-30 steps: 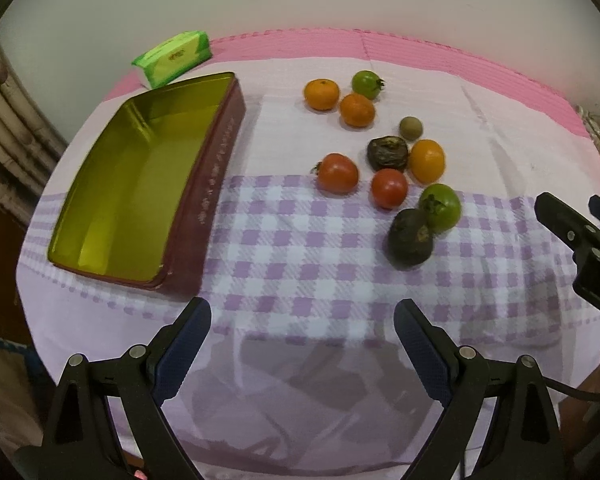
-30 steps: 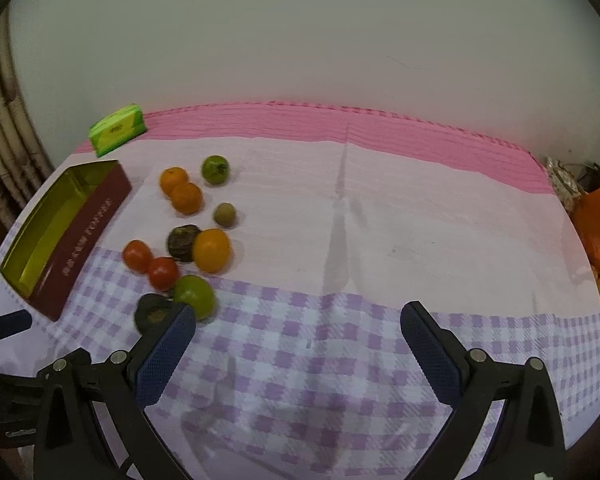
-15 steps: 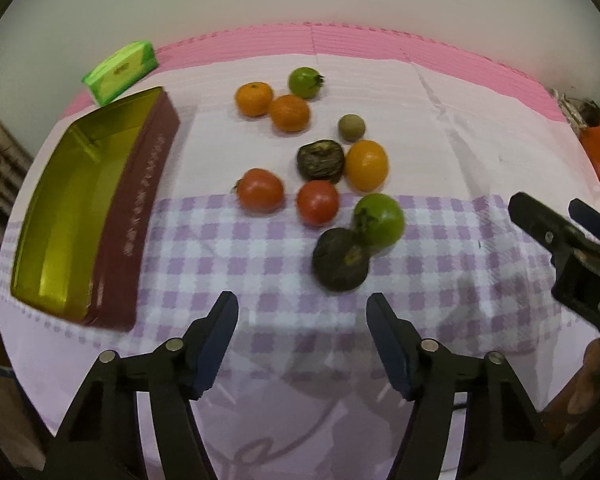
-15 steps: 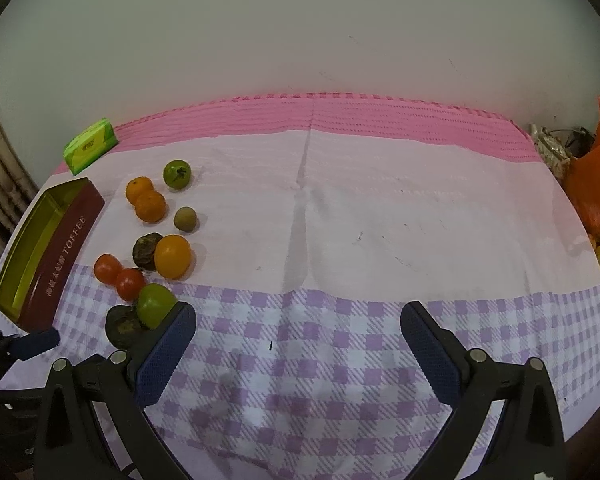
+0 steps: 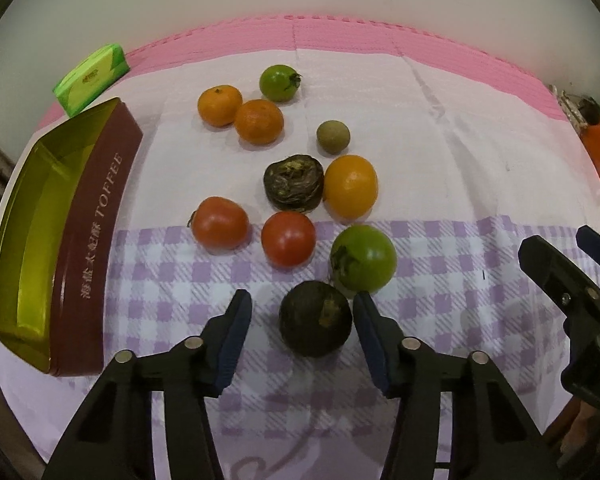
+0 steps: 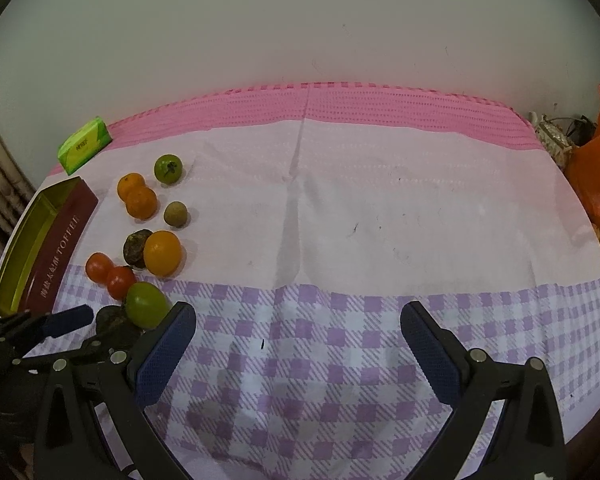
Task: Organize fruits
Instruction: 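Grasp the dark green-black fruit with the left gripper and lift, then release the dark fruit into the tin tray while the right gripper grasps the green tomato, then carry the green tomato into the tin tray and release it with the right gripper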
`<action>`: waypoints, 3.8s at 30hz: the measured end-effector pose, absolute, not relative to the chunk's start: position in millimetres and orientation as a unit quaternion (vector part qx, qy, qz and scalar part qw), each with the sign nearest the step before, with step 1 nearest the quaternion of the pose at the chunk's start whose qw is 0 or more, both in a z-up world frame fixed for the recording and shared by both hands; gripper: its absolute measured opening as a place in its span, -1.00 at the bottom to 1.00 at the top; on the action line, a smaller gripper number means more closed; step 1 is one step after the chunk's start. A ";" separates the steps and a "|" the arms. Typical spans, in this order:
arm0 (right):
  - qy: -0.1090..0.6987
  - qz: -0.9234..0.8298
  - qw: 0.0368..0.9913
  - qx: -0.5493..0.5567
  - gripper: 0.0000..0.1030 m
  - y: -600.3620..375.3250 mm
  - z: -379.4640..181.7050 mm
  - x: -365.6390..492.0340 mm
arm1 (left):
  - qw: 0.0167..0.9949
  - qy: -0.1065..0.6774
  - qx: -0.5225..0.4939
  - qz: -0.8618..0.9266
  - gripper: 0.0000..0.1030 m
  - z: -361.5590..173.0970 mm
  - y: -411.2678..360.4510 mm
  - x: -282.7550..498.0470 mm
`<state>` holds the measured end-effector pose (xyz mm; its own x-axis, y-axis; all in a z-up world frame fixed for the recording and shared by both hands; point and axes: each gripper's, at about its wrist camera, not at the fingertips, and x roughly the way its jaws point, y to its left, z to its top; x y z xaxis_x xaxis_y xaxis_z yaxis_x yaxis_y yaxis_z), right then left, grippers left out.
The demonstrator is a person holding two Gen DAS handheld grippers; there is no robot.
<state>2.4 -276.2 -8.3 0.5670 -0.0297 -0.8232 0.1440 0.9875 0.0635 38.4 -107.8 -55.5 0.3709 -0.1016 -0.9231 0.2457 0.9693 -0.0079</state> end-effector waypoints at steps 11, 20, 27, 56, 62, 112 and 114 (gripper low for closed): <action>0.467 -0.048 0.881 0.061 0.97 -274.2 -11.4 2.9 | 0.825 0.549 0.062 -0.119 -0.27 -61.5 -97.7 30.6; 0.470 -0.044 0.880 0.057 0.97 -270.3 -15.1 2.8 | 0.837 0.534 0.044 -0.116 -0.27 -31.5 -69.9 25.1; 0.473 -0.035 0.879 0.047 0.97 -263.0 -18.4 2.2 | 0.861 0.500 0.047 -0.077 -0.27 13.0 -15.3 38.0; 0.484 0.051 0.873 -0.042 0.23 -159.8 -38.8 30.7 | 0.813 0.576 0.052 0.070 -0.27 -50.3 161.6 66.1; 0.493 0.057 0.867 -0.048 -0.06 -149.8 -46.4 39.9 | 0.809 0.583 0.045 0.068 -0.27 -51.1 159.6 64.2; 0.464 0.264 0.837 -0.120 -0.35 55.9 -1.2 72.7 | 0.851 0.491 -0.042 0.182 0.24 19.3 225.3 17.6; 0.470 0.263 0.833 -0.129 -0.35 61.2 -8.5 74.1 | 0.847 0.495 -0.047 0.185 0.28 17.4 228.0 18.2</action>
<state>74.1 61.2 -8.5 0.4207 0.3158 -0.8505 -0.5591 0.8285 0.0311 18.2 228.0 17.4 0.4408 0.2671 -0.8569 -0.3601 0.9271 0.1038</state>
